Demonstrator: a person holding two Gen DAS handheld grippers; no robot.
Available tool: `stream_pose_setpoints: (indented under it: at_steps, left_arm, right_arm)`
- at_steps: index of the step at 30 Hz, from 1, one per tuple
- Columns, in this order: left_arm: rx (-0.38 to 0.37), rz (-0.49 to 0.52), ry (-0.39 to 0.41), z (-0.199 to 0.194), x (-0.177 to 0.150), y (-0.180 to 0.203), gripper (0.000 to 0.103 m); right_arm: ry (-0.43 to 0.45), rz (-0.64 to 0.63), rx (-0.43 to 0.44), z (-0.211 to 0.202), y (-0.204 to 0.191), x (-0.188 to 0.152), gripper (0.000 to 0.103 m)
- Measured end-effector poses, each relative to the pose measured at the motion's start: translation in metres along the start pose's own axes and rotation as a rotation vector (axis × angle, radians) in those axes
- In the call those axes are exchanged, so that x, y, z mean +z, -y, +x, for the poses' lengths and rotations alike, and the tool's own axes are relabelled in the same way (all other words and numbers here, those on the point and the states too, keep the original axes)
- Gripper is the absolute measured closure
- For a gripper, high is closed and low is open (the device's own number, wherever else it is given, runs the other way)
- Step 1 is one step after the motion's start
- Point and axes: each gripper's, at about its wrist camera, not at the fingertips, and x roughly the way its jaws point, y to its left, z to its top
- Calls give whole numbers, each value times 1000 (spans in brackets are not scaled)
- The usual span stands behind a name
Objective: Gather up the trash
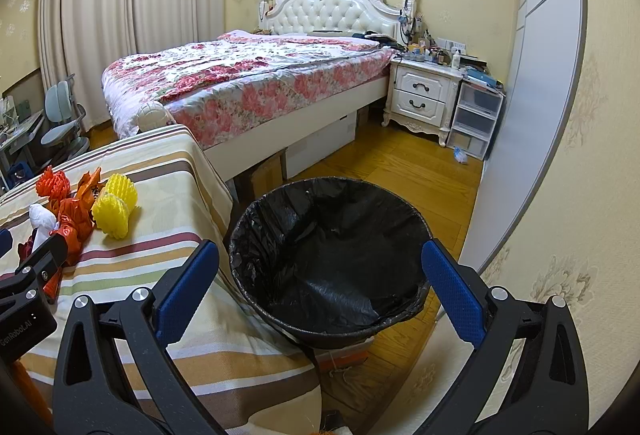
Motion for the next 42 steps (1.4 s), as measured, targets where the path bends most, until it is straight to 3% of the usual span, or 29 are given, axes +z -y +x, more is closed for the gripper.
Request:
stream_pose_setpoints:
  at_steps: [12,18,20,23,32,36,42]
  left_arm:
    - [1,2,-7,6,-8,1,6]
    - [13,-25,-44,13,-14,-19,7]
    - [22,-34,-54,14,-15,-28,7]
    - [47,-41,-59,10,-15,-44,7]
    - [136,-82,-83,2,-34,-106,9]
    - [142,-111,-109,2,-39,-127,27]
    - [116,-127,-120,3,-42,-137,27]
  right_arm:
    - [-11,1,0,3,2,-4,4]
    - [-15,-30,16,1,-12,-5,5]
    - [-22,-37,32,1,-19,-5,6]
    - [-43,-52,60,4,-30,-6,19]
    - [-78,-97,138,5,-64,-12,27]
    - [-96,-110,170,6,-76,-14,33]
    - [-106,-134,186,6,-89,-16,33]
